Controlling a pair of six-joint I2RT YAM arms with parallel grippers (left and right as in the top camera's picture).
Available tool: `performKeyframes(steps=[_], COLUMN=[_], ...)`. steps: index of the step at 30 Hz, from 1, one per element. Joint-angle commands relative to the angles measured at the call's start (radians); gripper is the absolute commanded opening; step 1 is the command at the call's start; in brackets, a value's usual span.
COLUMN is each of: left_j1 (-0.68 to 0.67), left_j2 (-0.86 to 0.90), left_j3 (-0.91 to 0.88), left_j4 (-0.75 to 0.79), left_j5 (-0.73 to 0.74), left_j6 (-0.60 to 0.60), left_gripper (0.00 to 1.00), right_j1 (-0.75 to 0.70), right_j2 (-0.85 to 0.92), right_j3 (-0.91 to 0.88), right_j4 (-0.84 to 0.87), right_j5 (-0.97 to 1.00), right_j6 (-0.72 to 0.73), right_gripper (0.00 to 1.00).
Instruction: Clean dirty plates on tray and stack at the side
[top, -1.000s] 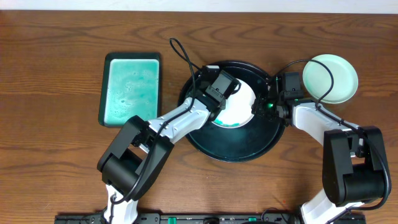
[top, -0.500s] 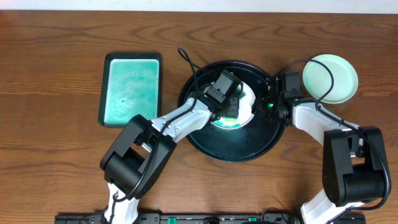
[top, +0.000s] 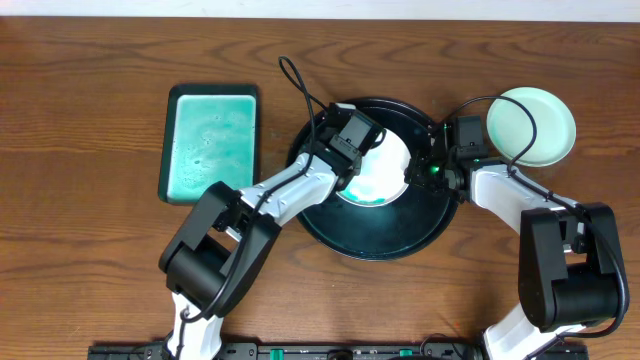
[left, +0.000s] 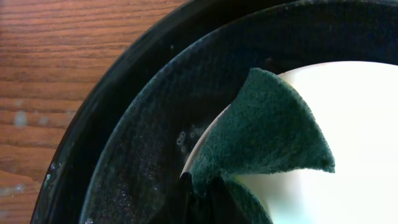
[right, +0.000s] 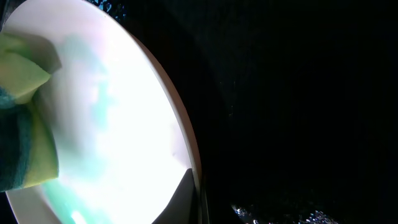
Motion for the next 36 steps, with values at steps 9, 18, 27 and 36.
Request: performKeyframes(steps=[9,18,27,36], left_j1=[0.252,0.487,0.630,0.644], left_j2=[-0.317,-0.243,-0.148,-0.148], left_j3=[0.012,-0.041,-0.045,-0.044], left_j4=[-0.084,-0.243,-0.233,-0.225], left_j5=[0.207,0.208,0.189,0.190], left_j6=[-0.062,-0.063,-0.063,-0.062], left_gripper=[0.07,0.07,0.07,0.45], right_j1=[0.067,0.205,0.305,0.438], right_j2=[-0.086,-0.163,-0.198,-0.200], right_j3=[0.101,0.257,0.352,0.356], right_j4=[-0.163,-0.297,-0.319,-0.291], right_j5=[0.221,0.626,0.874,1.272], right_j6=[-0.130,-0.249,-0.474,-0.695], right_gripper=[0.01,0.01,0.01,0.01])
